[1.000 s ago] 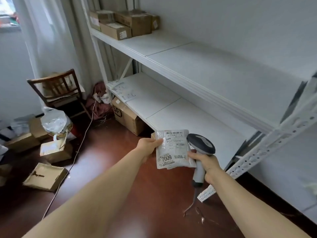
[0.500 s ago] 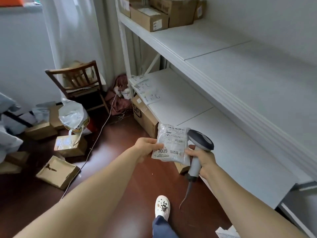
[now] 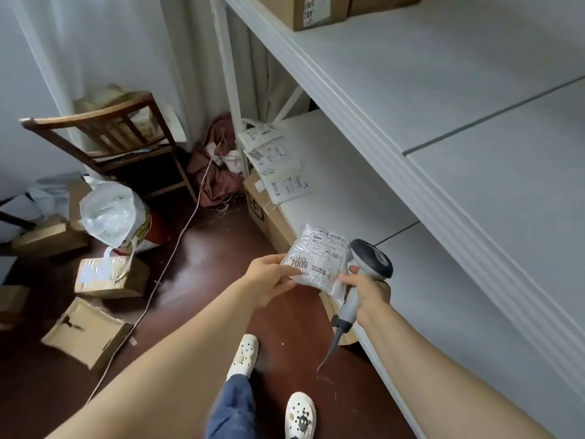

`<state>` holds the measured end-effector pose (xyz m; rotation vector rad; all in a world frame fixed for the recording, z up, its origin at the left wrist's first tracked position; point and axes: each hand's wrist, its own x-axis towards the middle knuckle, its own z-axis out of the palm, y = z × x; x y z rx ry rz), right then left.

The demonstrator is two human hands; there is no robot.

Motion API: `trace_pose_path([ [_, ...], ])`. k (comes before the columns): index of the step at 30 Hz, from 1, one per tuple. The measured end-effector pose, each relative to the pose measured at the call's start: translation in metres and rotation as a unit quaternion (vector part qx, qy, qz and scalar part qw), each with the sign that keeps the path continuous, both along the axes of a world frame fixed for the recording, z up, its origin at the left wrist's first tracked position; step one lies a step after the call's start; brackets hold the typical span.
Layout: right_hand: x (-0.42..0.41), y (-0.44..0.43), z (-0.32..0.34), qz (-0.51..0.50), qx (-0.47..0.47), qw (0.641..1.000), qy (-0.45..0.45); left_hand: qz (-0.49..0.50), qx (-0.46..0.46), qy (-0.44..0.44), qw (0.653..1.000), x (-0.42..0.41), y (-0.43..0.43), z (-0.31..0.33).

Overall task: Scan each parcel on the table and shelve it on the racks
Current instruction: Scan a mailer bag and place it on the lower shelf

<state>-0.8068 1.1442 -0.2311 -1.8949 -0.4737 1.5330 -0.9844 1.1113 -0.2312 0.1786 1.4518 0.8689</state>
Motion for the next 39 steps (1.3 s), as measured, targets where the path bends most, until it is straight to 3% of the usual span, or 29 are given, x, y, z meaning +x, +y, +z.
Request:
trace_pose_path([
  [7,-0.059,0.071,-0.039,-0.086,-0.052,0.995,-0.012,0.028,0.004,0.004,1.0,-0.047,0.099,-0.057],
  [14,-0.112,0.147,-0.082,-0.153,-0.063,0.984,-0.062,-0.005,-0.021,0.008,1.0,-0.089,0.169,-0.107],
  [28,-0.159,0.224,-0.214,-0.125,-0.073,0.984,-0.107,0.045,-0.07,-0.007,0.997,-0.145,0.201,-0.18],
  [39,-0.148,0.237,-0.228,-0.1,-0.103,0.988,-0.052,0.04,-0.102,0.02,0.994,-0.151,0.198,-0.186],
])
